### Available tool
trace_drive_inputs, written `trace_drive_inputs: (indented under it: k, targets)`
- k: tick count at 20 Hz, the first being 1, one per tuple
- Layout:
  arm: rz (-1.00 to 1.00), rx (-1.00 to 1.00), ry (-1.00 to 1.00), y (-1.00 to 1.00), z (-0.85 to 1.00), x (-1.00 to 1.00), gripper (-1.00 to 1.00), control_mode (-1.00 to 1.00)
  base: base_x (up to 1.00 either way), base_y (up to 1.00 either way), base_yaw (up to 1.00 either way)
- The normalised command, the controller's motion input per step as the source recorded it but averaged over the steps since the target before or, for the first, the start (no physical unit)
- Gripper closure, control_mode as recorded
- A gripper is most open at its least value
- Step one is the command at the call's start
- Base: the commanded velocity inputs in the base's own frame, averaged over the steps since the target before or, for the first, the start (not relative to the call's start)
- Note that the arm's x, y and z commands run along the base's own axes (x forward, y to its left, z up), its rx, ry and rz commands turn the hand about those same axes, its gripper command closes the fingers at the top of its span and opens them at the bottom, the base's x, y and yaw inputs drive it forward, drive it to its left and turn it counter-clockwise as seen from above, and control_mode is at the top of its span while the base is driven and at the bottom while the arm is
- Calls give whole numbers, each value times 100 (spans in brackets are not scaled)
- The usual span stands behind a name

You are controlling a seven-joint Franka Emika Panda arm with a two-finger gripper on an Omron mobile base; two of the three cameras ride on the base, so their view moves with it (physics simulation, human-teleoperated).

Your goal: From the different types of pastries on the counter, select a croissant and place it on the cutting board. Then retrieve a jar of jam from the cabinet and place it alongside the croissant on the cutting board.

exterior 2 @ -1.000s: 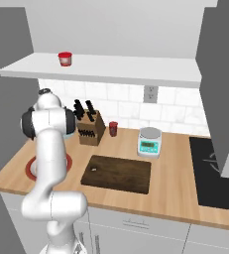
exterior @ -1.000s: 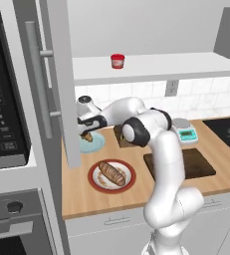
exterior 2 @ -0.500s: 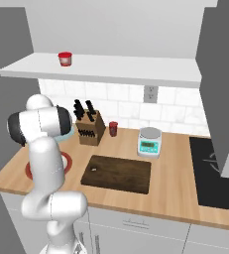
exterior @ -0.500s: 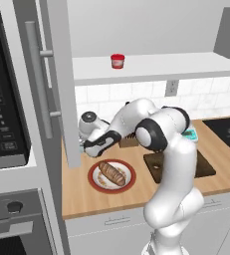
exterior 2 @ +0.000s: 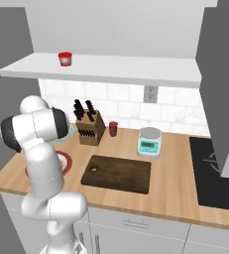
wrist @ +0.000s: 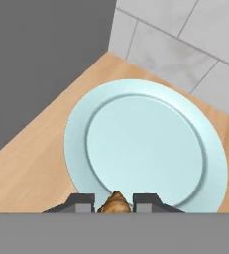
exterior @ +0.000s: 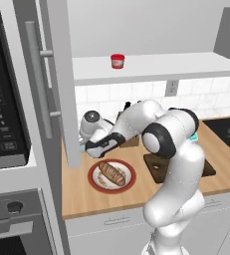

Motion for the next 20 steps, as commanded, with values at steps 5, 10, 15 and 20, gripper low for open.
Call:
trace_drive_inputs:
  k: [5, 10, 15, 20]
  targets:
    - [0, 0, 16, -7, 58, -6, 100, -100, 0, 0, 0]
    - [-6, 4, 14, -30, 43, -22, 100, -100, 0, 0, 0]
    - [1, 0, -19, -32, 21, -58, 100, -100, 0, 0, 0]
    - [0, -1, -23, -47, 9, -87, 100, -100, 0, 0, 0]
